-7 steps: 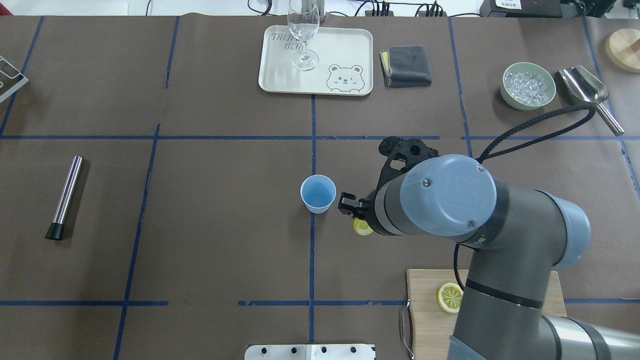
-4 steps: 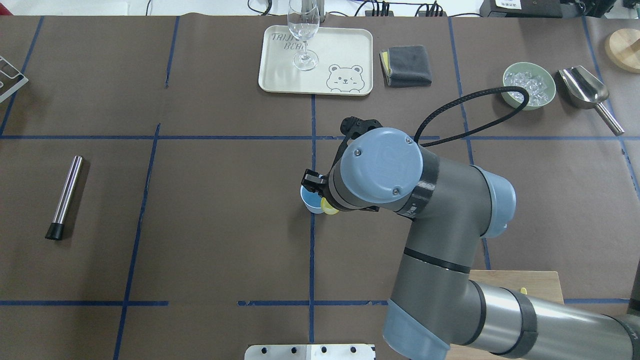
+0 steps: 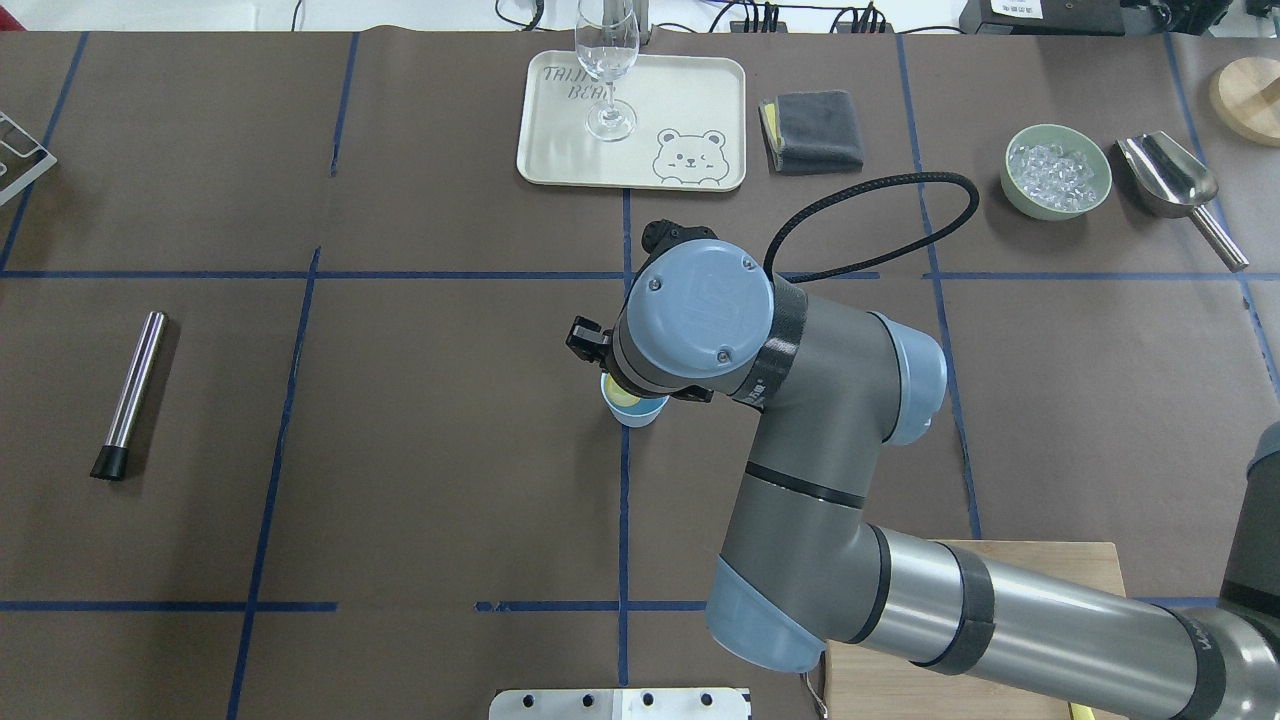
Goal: Squeeze lemon into cup
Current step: 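Lift the lemon slice with the right gripper and carry it over the blue cup, then lower the lemon slice into the blue cup and open the right gripper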
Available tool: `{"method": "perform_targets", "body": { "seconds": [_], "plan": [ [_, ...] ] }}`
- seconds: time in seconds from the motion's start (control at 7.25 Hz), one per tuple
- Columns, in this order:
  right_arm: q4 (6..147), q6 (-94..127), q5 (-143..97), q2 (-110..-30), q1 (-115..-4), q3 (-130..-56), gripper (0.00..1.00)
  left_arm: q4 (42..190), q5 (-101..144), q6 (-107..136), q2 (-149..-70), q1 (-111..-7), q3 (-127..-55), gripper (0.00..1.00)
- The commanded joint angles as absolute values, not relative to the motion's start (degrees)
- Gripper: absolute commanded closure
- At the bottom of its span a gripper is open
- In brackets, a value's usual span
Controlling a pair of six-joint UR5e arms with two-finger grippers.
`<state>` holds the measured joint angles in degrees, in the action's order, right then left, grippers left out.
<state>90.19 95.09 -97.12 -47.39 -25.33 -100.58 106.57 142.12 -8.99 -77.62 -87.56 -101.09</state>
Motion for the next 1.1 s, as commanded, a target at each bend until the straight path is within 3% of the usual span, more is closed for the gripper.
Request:
{"method": "perform_targets", "body": {
  "seconds": [0.0,0.83,0.97],
  "plan": [
    [90.1,95.0,-97.1,-47.0,-25.4,-99.6,0.36,106.5,142.1,-9.0,-77.6,-87.5,-101.2,0.0],
    [90.5,94.4,-99.9,-47.5,-26.9,-100.4,0.14,106.5,142.1,-8.4,-77.7,-87.5,-101.1,0.0],
    [90.6,94.1,-106.2,-52.2,-30.7,-105.2,0.0,106.5,142.1,-4.8,-78.3,-86.8,-100.7,0.0]
  ]
}}
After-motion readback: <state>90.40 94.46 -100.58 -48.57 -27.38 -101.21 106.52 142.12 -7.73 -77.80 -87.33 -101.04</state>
